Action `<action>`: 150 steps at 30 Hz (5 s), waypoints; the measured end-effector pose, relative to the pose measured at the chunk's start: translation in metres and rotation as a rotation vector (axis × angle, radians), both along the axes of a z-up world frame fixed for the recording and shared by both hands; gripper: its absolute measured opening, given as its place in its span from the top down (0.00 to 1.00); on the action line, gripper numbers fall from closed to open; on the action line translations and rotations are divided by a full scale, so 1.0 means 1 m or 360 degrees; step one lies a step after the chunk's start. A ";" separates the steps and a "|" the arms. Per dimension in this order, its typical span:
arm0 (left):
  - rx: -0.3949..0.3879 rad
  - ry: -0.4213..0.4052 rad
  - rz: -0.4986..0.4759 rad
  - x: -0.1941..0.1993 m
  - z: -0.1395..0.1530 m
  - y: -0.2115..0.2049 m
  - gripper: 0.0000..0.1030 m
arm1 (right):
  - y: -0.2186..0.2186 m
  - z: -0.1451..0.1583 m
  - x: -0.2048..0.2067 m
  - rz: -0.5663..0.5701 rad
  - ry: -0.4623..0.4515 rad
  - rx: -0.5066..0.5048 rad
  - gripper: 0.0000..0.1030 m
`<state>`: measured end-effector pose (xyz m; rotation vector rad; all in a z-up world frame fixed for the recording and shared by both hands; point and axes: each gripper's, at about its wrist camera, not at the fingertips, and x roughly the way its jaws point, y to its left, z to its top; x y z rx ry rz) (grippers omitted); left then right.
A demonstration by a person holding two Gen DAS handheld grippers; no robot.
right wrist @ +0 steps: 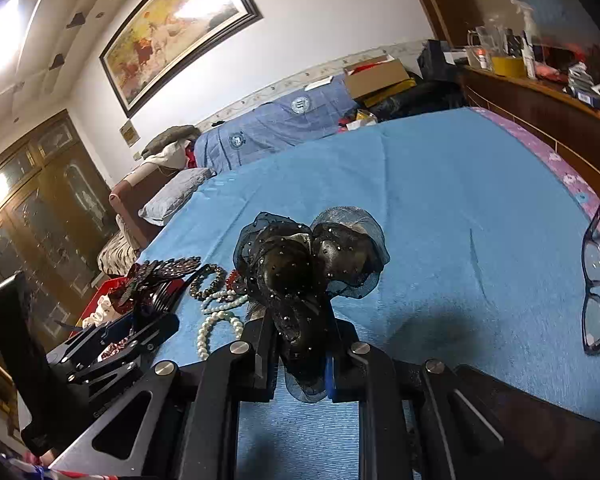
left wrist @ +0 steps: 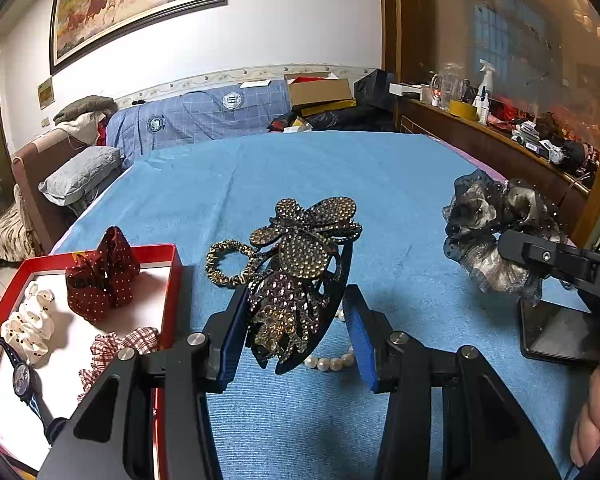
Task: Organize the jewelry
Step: 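Carry the black scrunchie and rhinestone clip over the red box, then lower the scrunchie and clip into the box and open both tools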
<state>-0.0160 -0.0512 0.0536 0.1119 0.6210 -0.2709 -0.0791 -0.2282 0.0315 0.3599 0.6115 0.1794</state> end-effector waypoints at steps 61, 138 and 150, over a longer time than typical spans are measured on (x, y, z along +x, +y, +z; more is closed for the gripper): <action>-0.0081 -0.0131 0.0275 -0.061 0.040 0.087 0.55 | 0.041 -0.011 0.006 0.0030 0.0014 -0.0229 0.83; -0.0101 0.0133 0.0942 -0.036 -0.018 0.241 0.54 | 0.286 -0.035 0.068 0.0721 0.0156 -0.0194 0.60; -0.0083 0.0098 0.0967 -0.042 -0.010 0.241 0.39 | 0.271 -0.014 0.052 0.0733 0.0034 -0.0072 0.56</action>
